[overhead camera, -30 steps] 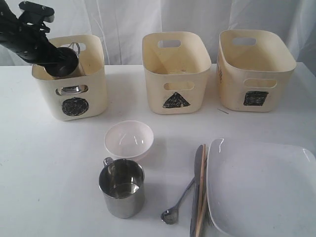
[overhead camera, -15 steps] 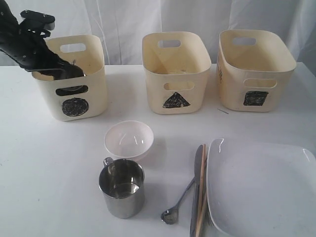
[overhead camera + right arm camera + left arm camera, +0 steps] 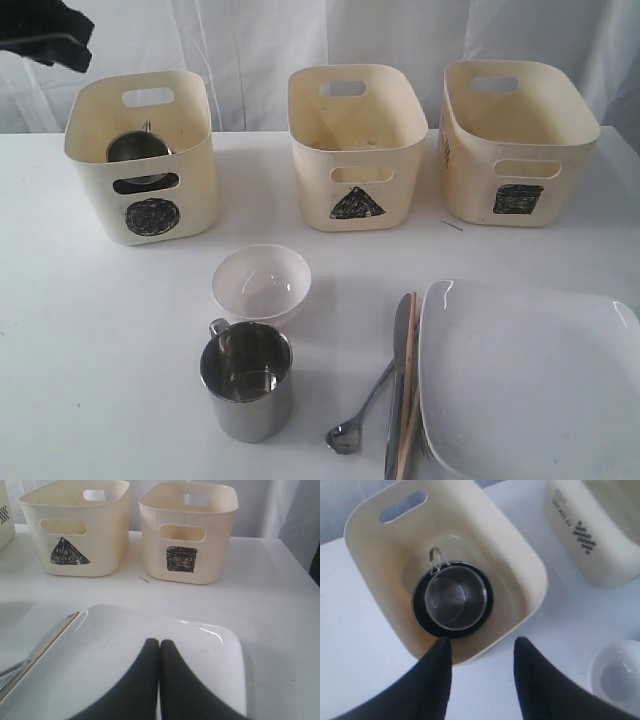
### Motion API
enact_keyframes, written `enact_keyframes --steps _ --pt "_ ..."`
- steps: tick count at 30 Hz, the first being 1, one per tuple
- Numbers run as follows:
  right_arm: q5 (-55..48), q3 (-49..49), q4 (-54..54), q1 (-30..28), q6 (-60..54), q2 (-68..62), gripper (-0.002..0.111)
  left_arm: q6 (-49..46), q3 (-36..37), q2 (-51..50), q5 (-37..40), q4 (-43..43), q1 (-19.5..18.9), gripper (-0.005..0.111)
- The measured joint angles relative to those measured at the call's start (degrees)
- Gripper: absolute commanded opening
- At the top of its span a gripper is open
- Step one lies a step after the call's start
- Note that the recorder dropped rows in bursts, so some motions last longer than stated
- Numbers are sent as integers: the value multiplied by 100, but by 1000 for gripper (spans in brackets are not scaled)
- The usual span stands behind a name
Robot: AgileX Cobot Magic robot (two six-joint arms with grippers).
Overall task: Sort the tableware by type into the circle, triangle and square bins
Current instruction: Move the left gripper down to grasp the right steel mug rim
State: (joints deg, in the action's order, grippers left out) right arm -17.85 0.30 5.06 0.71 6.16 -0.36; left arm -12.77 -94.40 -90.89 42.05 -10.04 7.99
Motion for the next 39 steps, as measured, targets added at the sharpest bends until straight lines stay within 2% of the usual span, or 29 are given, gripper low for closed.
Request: enact_keyframes --steps 9,22,27,33,39 --pt "0 0 0 0 0 0 0 -229 85 808 898 -663 0 46" --pt "0 0 0 0 12 0 0 -698 2082 1767 953 -1550 70 46" --pt "0 0 0 0 12 0 0 -831 2515 1875 872 -1693 596 46" --pt "0 0 0 0 12 0 0 -853 2866 1875 599 -1723 1485 46" --pt "0 0 0 0 12 0 0 -859 2967 1798 413 -1669 1842 47"
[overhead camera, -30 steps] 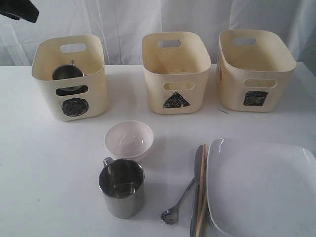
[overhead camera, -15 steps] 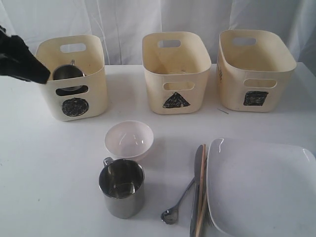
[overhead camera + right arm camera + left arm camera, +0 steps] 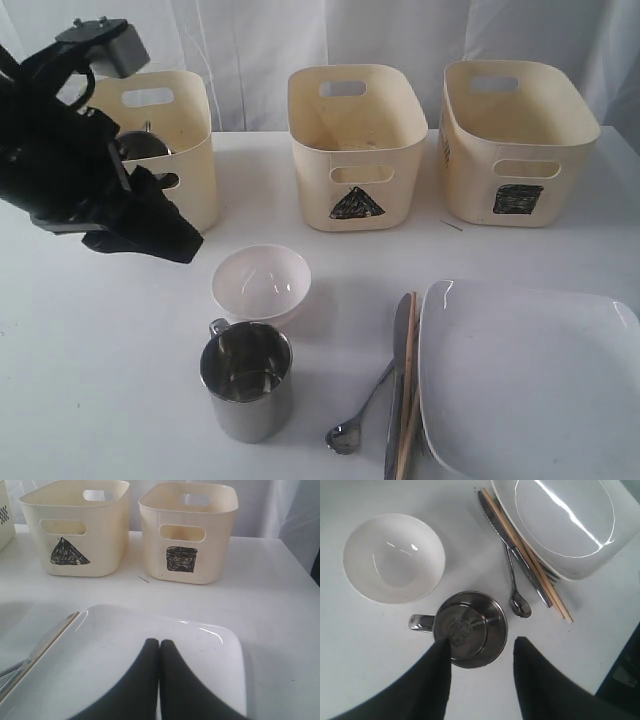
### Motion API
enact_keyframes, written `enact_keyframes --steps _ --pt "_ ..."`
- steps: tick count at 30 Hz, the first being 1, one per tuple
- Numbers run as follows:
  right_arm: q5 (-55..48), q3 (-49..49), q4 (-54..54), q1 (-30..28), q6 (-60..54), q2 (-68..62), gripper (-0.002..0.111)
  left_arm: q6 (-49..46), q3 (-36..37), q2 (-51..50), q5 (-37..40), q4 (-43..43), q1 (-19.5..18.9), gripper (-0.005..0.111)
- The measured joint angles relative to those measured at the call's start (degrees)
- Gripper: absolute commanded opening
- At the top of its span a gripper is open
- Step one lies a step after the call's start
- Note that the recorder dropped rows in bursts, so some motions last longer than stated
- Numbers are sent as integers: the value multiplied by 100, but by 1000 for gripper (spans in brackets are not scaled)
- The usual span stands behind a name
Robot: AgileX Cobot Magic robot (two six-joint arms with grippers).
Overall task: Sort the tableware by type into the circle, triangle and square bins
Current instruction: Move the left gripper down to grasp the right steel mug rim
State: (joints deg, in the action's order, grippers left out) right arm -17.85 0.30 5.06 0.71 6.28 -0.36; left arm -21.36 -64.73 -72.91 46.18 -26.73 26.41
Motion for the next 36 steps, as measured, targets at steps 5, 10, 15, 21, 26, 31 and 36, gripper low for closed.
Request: enact_keyframes --steps 5,10,15,21,26,31,36 --pt "0 0 0 0 0 0 0 0 42 -321 -50 71 213 62" --pt "0 0 0 0 0 0 0 -11 37 -836 -233 86 505 63" --pt "0 0 0 0 0 0 0 -72 37 -1318 -339 287 539 63" --pt "0 0 0 0 0 0 0 -72 37 -1773 -376 577 539 63" --pt "0 0 0 0 0 0 0 -52 37 -2003 -389 693 539 62" --pt "0 0 0 0 0 0 0 28 37 -2188 -389 820 539 62" --pt "0 0 0 0 0 0 0 38 48 -2314 -475 832 539 62"
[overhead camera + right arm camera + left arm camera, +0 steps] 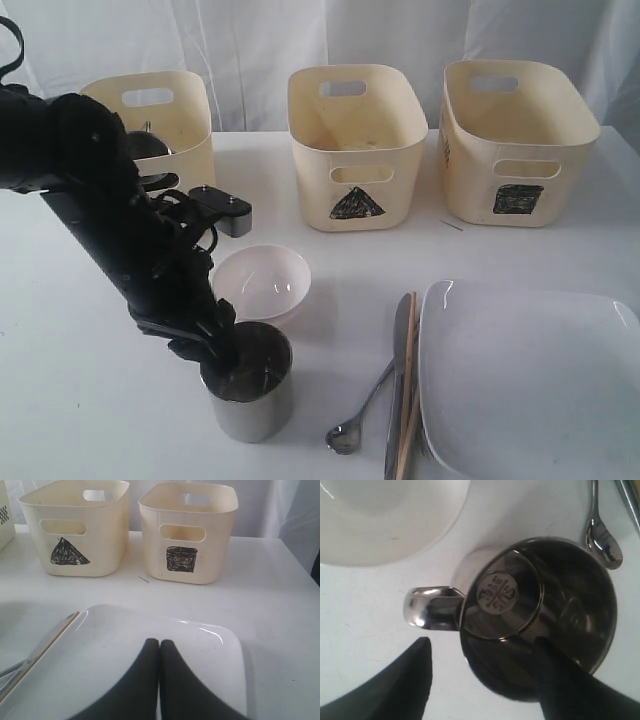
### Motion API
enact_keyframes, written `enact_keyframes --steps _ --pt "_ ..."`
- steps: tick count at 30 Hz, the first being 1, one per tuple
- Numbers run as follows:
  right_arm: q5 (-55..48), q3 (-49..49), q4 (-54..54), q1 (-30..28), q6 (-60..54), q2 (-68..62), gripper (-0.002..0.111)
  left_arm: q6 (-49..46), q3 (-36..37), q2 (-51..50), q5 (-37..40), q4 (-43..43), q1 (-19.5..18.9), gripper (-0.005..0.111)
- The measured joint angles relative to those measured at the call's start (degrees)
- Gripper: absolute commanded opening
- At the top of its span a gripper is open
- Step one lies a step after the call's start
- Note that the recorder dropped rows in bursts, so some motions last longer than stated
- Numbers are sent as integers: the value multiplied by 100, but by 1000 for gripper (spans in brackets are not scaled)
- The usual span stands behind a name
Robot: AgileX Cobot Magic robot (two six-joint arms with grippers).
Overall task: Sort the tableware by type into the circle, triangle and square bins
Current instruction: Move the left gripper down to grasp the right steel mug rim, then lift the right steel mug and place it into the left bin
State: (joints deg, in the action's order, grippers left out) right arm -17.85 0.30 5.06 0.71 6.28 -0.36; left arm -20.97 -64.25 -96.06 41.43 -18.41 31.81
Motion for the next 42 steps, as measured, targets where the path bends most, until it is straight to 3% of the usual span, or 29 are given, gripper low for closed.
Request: enact_keyframes --steps 14,16,21,22,35,38,42 --pt "0 0 0 0 0 0 0 163 235 -351 -464 0 0 58" --pt "0 0 0 0 0 0 0 251 235 -351 -555 0 0 45" --pt "0 0 0 0 0 0 0 378 235 -351 -563 0 0 3" --pt "0 0 0 0 0 0 0 389 235 -351 -512 11 0 0" --pt "0 0 0 0 0 0 0 508 -240 160 815 1102 0 0" --pt "0 0 0 0 0 0 0 950 -615 484 766 1913 0 0" --pt "0 0 0 0 0 0 0 1979 -1089 760 456 3655 2 0"
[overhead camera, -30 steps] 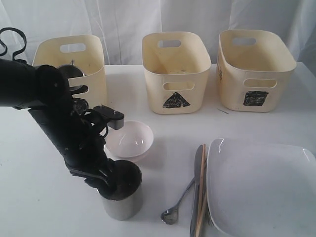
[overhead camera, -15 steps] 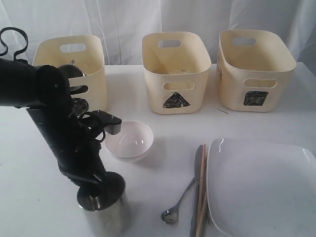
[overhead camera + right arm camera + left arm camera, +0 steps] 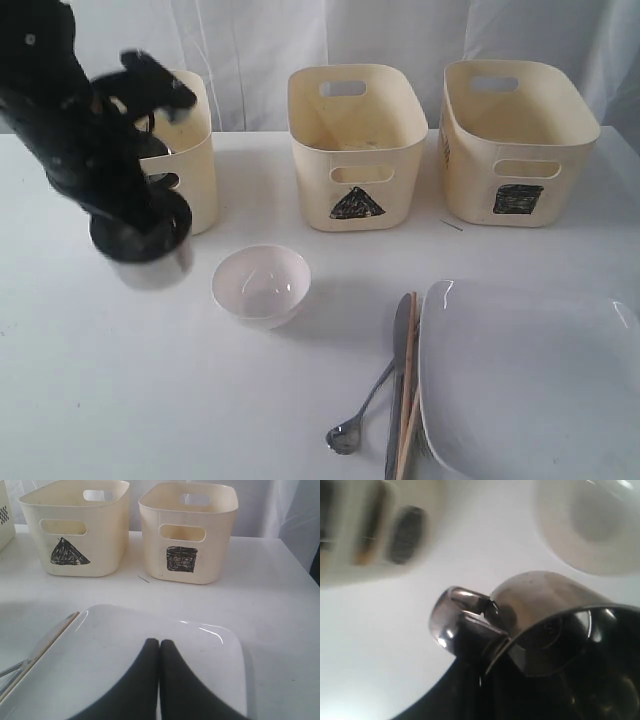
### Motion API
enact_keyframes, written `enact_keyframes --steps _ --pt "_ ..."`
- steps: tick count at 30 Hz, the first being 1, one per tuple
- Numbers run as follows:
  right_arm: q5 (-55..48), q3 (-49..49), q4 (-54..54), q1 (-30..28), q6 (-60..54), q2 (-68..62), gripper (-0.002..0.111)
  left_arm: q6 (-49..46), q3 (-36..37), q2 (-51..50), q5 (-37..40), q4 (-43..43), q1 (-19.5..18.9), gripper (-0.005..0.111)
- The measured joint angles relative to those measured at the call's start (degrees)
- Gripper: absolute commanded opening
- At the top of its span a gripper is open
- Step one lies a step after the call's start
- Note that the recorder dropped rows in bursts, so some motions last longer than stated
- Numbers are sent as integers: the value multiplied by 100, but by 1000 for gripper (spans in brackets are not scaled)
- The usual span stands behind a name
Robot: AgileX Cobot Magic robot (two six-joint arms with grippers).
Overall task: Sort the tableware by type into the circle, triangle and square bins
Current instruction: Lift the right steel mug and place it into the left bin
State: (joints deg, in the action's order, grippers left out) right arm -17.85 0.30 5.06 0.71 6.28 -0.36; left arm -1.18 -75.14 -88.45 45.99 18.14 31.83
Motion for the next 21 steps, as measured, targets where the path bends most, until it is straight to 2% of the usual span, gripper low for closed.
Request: enact_keyframes --steps 2,6,16,21 --pt "0 0 0 0 0 0 0 630 -253 68 -227 944 0 0" --pt "0 0 0 0 11 0 0 1352 -639 57 -926 1955 -255 0" --pt "0 0 0 0 11 0 0 1746 -1262 -855 -2825 2247 -1729 0" --pt "0 0 0 0 11 0 0 1746 -1535 -1485 -3479 2273 -2203 0"
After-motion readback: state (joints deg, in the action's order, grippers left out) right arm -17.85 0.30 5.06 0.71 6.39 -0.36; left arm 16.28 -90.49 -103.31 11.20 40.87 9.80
